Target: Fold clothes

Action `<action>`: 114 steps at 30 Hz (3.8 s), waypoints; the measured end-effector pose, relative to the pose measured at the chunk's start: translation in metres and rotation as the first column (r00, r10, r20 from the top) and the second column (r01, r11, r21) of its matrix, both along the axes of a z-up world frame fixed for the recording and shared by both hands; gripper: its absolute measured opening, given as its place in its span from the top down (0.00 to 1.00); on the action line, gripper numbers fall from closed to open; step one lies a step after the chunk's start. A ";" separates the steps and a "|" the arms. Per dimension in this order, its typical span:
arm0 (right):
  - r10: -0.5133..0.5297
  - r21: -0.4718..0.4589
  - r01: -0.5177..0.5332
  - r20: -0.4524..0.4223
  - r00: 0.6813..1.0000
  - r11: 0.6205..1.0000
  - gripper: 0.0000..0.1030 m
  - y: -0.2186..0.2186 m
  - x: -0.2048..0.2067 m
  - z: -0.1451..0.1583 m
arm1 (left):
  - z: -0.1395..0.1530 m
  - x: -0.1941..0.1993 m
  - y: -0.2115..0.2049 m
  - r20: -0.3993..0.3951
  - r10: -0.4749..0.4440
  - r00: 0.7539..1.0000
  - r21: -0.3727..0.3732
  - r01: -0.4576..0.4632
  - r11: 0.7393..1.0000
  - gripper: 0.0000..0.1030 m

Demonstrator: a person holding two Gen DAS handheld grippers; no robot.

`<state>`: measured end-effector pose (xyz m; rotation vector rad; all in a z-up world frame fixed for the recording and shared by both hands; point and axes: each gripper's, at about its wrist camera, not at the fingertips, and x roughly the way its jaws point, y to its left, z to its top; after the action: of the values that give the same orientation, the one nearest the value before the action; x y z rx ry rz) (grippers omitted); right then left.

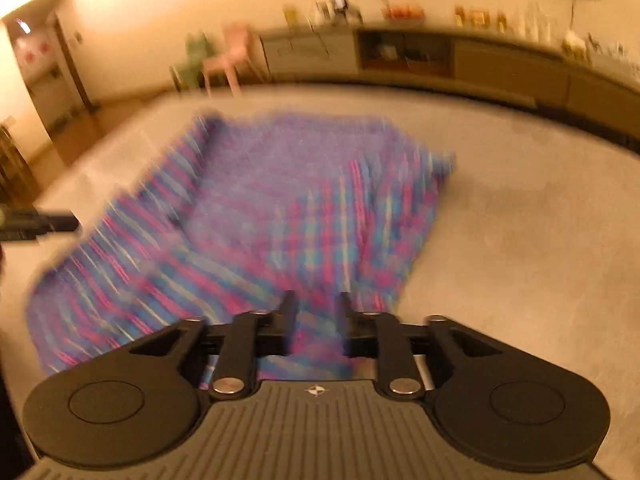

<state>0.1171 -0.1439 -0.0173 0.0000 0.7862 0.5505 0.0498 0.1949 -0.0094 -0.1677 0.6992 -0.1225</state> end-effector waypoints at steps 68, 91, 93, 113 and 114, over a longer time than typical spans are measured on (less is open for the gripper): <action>0.059 -0.251 -0.023 0.136 0.989 0.968 0.97 0.142 -0.180 -0.019 | -0.050 -0.054 0.044 -0.167 0.113 0.980 -0.317 -0.162 0.935 0.73; 0.040 -0.040 -0.034 0.159 0.986 0.999 0.80 0.080 -0.185 0.014 | 0.011 -0.120 -0.069 0.286 -0.202 0.937 0.245 0.132 0.960 0.66; -0.015 -0.107 0.028 0.121 0.993 0.994 0.80 0.076 -0.167 -0.003 | -0.005 -0.112 -0.097 0.212 -0.282 0.936 0.355 0.195 0.914 0.66; -0.097 -0.290 0.106 0.045 0.994 0.951 0.53 0.028 -0.058 -0.030 | -0.026 0.060 -0.034 -0.123 0.048 0.991 0.377 0.002 0.926 0.76; -0.122 -0.286 0.124 0.025 0.992 0.950 0.53 0.018 -0.061 -0.028 | -0.026 0.056 -0.027 -0.122 0.073 0.990 0.366 -0.023 0.930 0.76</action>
<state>0.0564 -0.1264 -0.0452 -0.2201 0.8474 0.3136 0.1057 0.1681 -0.0358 0.1653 0.8391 0.0683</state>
